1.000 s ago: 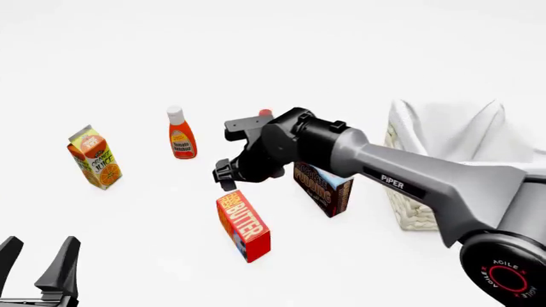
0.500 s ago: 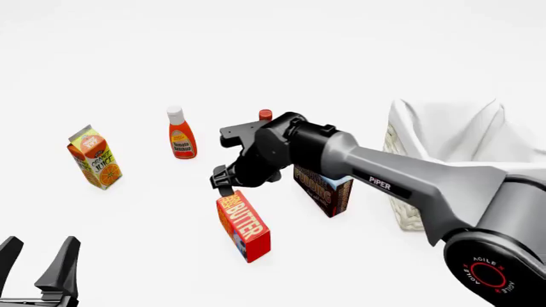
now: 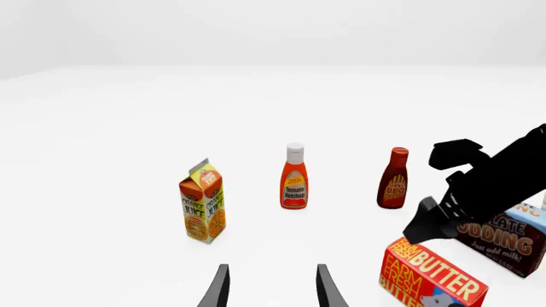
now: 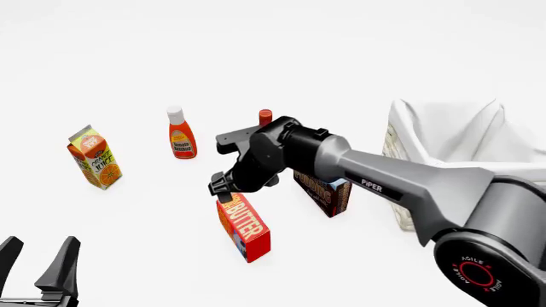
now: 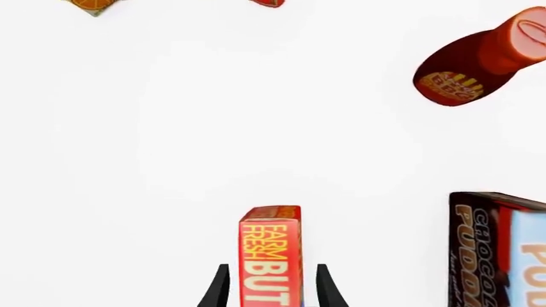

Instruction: Pick the butter and place it in the basket.

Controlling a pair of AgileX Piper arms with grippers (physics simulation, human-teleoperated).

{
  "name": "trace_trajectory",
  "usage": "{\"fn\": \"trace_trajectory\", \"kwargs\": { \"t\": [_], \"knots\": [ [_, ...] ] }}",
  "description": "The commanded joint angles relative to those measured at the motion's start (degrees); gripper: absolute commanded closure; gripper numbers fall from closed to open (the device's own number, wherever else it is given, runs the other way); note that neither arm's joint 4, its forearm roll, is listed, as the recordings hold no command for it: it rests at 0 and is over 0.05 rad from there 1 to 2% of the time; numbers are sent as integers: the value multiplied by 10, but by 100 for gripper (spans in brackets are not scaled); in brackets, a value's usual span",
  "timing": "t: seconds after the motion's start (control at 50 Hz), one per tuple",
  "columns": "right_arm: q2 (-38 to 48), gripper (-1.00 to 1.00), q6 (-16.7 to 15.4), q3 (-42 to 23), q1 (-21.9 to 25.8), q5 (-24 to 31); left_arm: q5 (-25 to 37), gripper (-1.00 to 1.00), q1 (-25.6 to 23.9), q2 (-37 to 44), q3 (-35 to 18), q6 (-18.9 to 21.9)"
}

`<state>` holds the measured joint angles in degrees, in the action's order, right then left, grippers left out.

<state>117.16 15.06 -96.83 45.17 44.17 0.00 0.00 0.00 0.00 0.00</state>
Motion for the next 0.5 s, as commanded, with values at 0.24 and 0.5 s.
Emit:
{"fn": "trace_trajectory", "kwargs": {
  "t": [0.24,0.5],
  "knots": [
    [12,-100,-1,0,10,3,0,-100,0,0,0,0],
    [23,-100,2,1,13,3,0,-100,0,0,0,0]
  ]
}}
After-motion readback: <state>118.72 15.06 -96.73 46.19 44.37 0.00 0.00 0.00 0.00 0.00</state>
